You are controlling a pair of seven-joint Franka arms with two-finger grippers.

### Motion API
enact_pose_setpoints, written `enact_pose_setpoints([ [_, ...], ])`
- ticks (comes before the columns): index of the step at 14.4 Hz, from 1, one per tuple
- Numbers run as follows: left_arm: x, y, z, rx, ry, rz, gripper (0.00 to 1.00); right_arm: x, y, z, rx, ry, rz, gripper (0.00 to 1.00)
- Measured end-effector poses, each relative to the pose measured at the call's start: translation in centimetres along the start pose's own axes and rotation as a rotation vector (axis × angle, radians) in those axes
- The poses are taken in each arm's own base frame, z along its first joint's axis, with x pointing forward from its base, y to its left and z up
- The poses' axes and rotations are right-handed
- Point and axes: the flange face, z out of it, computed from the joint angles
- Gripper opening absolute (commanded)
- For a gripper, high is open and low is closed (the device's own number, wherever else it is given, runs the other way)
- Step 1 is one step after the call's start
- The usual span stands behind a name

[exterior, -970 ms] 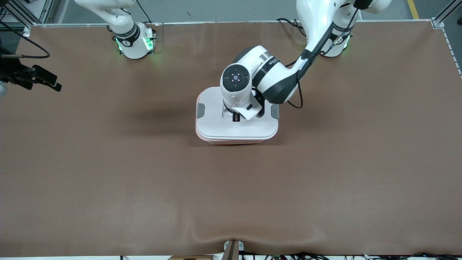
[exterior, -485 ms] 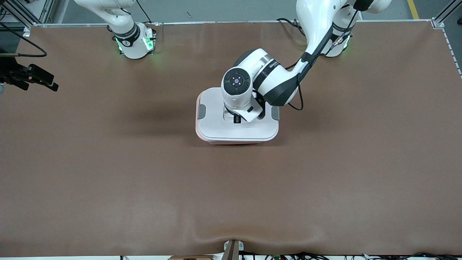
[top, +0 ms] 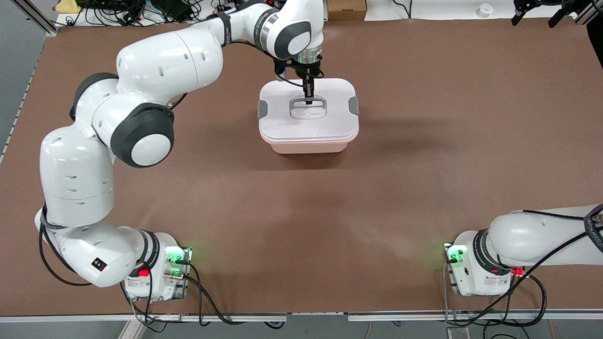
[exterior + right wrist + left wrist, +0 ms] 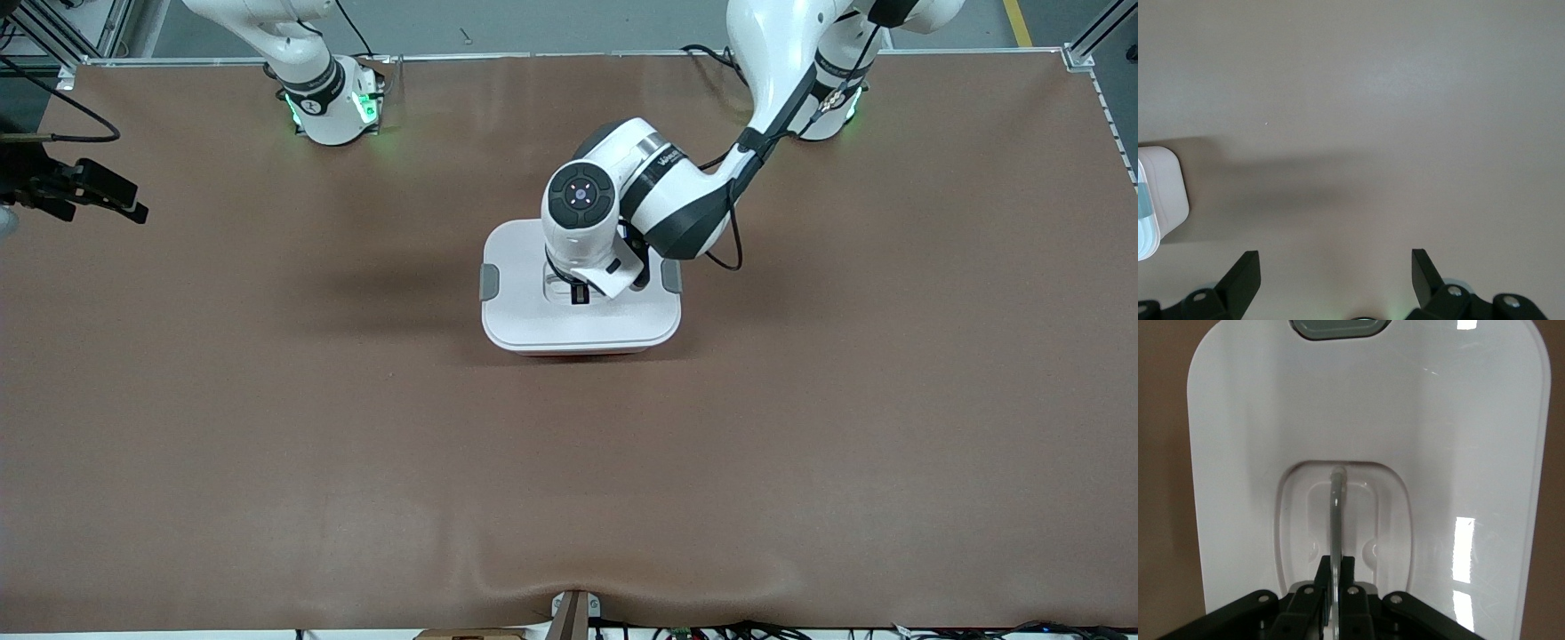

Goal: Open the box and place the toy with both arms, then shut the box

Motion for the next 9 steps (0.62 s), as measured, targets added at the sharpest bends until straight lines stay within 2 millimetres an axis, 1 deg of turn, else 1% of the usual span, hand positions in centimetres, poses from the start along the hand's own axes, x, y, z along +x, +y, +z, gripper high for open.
enact_pose_setpoints([
  [9, -0.29, -0.07, 0.54, 0.003, -0.001, -0.016, 0.00, -0.02, 0.00, 0.01, 0.000, -0.001, -0.001, 1.00],
])
